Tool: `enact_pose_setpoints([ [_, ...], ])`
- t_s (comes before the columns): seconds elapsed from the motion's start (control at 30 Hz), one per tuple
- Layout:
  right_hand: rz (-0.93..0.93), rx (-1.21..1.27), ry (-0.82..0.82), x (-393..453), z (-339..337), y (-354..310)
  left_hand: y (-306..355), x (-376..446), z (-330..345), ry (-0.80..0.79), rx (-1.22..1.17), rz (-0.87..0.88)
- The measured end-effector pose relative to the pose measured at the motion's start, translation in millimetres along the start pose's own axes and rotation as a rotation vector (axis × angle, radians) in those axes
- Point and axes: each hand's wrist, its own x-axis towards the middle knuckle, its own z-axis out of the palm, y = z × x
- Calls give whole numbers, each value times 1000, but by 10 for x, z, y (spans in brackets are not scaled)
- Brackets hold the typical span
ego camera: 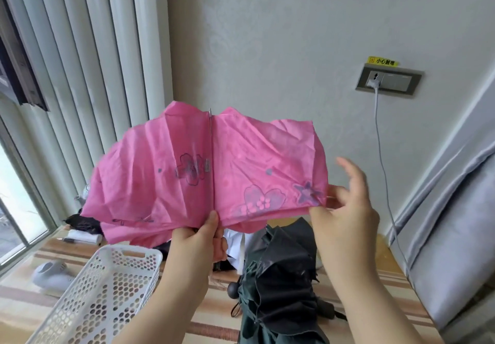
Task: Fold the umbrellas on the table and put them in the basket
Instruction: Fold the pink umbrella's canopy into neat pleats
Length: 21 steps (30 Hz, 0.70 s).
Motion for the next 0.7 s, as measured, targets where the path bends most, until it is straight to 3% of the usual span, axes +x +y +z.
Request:
enact_pose_setpoints([
  [0.07, 40, 12, -104, 3, -31, -9, -5, 11, 0, 7, 48, 16],
  [0.23, -132, -216, -447, 15, -219, -125, -18, 24, -10, 10, 109, -43],
  [0.3, -117, -160, -524, 58, -287, -144, -12, 24, -24, 6, 100, -61],
  [0.5, -49, 9, -394, 242, -197, 19, -12, -2, -48, -25, 97, -90],
  [0.7, -182, 136, -111, 51, -134, 60, 55, 45, -55, -106, 13, -207],
])
